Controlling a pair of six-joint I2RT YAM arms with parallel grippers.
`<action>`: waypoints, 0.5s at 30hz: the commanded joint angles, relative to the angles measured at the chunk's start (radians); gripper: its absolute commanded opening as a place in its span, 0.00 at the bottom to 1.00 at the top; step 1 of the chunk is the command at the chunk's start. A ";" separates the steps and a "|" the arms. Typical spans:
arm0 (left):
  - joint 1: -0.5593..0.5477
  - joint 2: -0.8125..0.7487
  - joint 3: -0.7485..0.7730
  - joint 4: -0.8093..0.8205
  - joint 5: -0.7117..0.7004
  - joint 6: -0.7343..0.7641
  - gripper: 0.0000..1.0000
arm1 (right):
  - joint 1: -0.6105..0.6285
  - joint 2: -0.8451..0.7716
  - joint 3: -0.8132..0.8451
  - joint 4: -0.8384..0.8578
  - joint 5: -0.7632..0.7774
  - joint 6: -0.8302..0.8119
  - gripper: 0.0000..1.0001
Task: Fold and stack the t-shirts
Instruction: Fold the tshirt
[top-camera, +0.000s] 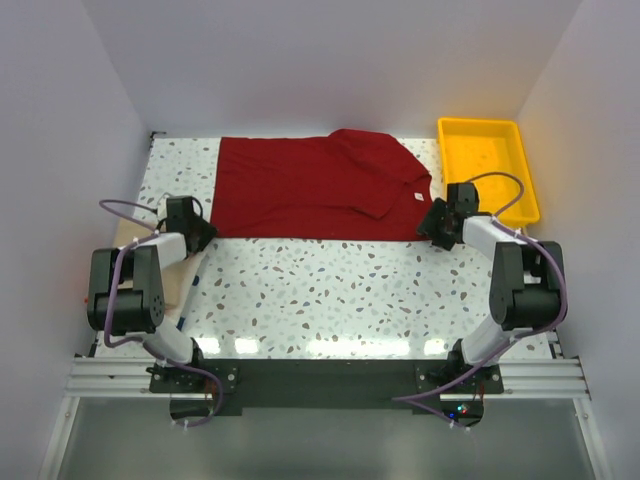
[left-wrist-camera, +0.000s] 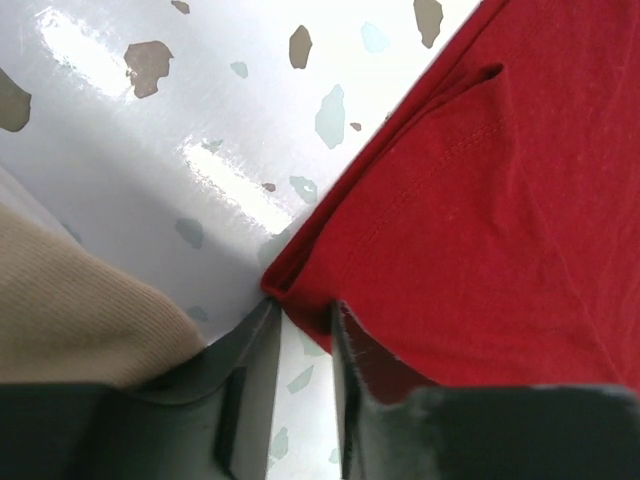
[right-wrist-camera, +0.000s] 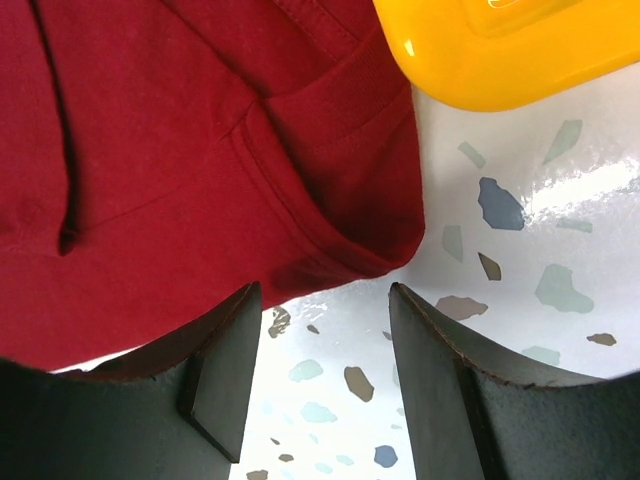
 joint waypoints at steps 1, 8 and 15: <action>0.005 0.014 0.031 0.005 -0.021 -0.011 0.29 | -0.004 0.025 0.029 0.039 0.041 0.004 0.57; -0.003 0.023 0.036 0.006 -0.005 -0.010 0.13 | -0.004 0.064 0.058 0.044 0.084 0.009 0.32; -0.010 -0.031 0.065 -0.044 -0.002 -0.008 0.00 | -0.028 0.008 0.097 -0.029 0.099 0.000 0.00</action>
